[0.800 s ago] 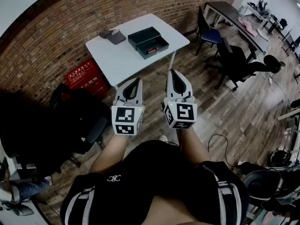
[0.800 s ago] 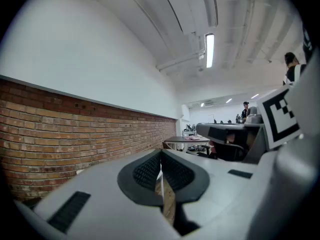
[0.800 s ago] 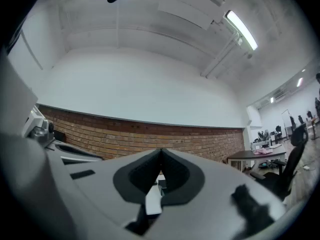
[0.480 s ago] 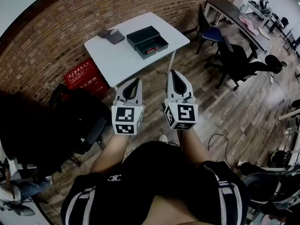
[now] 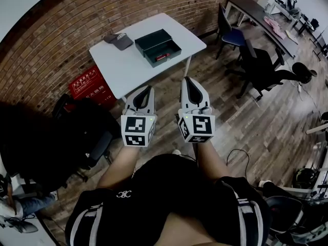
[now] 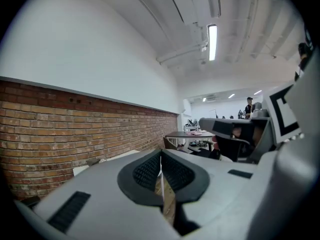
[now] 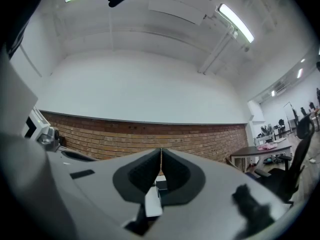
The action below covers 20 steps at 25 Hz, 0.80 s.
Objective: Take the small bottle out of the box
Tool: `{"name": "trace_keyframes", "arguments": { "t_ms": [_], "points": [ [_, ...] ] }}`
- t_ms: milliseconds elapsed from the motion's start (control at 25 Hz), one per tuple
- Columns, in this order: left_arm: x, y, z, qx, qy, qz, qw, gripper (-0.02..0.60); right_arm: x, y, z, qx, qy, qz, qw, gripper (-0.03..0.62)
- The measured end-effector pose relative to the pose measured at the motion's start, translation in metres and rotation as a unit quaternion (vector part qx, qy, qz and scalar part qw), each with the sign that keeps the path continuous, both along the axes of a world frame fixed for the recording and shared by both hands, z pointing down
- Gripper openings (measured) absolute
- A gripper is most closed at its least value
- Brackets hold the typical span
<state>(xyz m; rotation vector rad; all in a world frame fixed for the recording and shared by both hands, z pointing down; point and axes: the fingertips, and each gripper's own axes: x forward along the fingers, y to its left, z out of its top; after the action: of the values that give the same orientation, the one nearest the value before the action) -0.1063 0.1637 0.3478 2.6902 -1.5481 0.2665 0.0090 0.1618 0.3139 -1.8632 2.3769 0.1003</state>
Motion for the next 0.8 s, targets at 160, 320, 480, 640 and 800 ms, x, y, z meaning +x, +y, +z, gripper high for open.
{"name": "trace_keyframes", "arguments": {
  "t_ms": [160, 320, 480, 640, 800],
  "points": [
    [0.023, -0.014, 0.000, 0.002, -0.005, -0.002, 1.0000, 0.014, 0.019, -0.013, 0.002, 0.001, -0.004, -0.009, 1.000, 0.031],
    [0.053, -0.025, 0.001, 0.006, -0.004, -0.002, 1.0000, 0.014, 0.041, -0.025, 0.004, -0.002, 0.002, -0.019, 1.000, 0.031],
    [0.079, -0.035, 0.003, 0.009, 0.001, -0.009, 0.9999, 0.014, 0.060, -0.034, 0.005, 0.002, 0.010, -0.033, 0.999, 0.031],
    [0.092, -0.041, 0.001, 0.011, -0.003, -0.017, 0.9998, 0.014, 0.070, -0.041, 0.008, -0.002, 0.007, -0.048, 0.999, 0.031],
    [0.097, -0.049, 0.002, 0.011, -0.006, -0.021, 0.9997, 0.014, 0.073, -0.044, 0.011, -0.002, 0.008, -0.054, 0.999, 0.031]
  ]
}}
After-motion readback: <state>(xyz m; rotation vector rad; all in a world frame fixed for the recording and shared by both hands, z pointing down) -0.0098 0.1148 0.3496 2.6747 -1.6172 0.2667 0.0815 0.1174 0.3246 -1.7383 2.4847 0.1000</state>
